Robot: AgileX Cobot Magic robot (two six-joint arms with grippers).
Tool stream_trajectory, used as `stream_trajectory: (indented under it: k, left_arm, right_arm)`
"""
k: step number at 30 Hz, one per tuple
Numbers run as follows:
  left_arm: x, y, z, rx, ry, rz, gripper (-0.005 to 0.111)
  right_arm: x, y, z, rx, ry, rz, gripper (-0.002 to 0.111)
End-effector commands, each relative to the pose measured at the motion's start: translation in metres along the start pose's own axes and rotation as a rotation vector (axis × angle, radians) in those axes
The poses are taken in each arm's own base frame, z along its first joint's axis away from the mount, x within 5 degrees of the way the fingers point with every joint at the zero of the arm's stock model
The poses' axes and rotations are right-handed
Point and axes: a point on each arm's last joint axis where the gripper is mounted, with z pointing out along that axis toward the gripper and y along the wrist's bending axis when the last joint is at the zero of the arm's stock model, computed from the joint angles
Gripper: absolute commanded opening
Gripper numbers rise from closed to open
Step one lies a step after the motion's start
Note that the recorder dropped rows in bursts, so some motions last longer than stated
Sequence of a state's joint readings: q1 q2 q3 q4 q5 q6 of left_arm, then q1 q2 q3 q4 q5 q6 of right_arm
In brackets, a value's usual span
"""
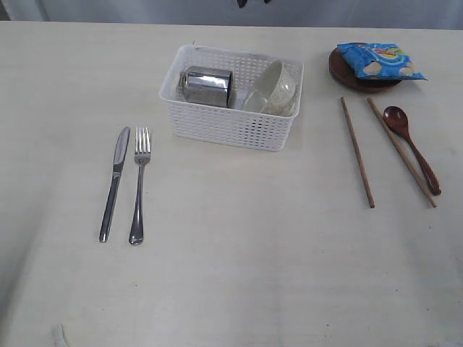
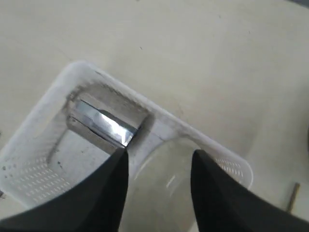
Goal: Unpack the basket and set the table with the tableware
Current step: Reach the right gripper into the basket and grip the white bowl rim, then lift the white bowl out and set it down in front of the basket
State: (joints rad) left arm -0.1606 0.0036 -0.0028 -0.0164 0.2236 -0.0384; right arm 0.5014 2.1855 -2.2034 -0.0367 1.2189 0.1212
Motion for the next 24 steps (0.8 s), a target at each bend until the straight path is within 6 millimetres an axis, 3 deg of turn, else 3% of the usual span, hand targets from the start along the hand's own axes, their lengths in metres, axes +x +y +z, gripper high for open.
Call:
stream_trajectory:
  k: [1, 5, 14, 19, 21, 24]
  left_arm:
    - [0.000, 0.000, 0.000, 0.002, -0.011, -0.003, 0.000]
    - [0.000, 0.000, 0.000, 0.002, -0.011, -0.003, 0.000]
    - [0.000, 0.000, 0.000, 0.002, -0.011, -0.003, 0.000]
    - [0.000, 0.000, 0.000, 0.002, -0.011, -0.003, 0.000]
    - [0.000, 0.000, 0.000, 0.002, -0.011, -0.003, 0.000]
    - [0.000, 0.000, 0.000, 0.002, -0.011, -0.003, 0.000]
  right_arm:
    - [0.017, -0.005, 0.016, 0.052, 0.088, 0.028, 0.041]
    - [0.033, -0.008, 0.024, 0.075, 0.154, 0.022, 0.041]
    - [0.046, -0.016, 0.038, 0.161, 0.209, 0.033, 0.041]
    - [0.053, -0.020, 0.057, 0.206, 0.255, 0.022, 0.040]
    - [0.056, -0.019, 0.066, 0.207, 0.276, 0.020, 0.030]
    - [0.058, -0.019, 0.073, 0.207, 0.291, 0.010, 0.004]
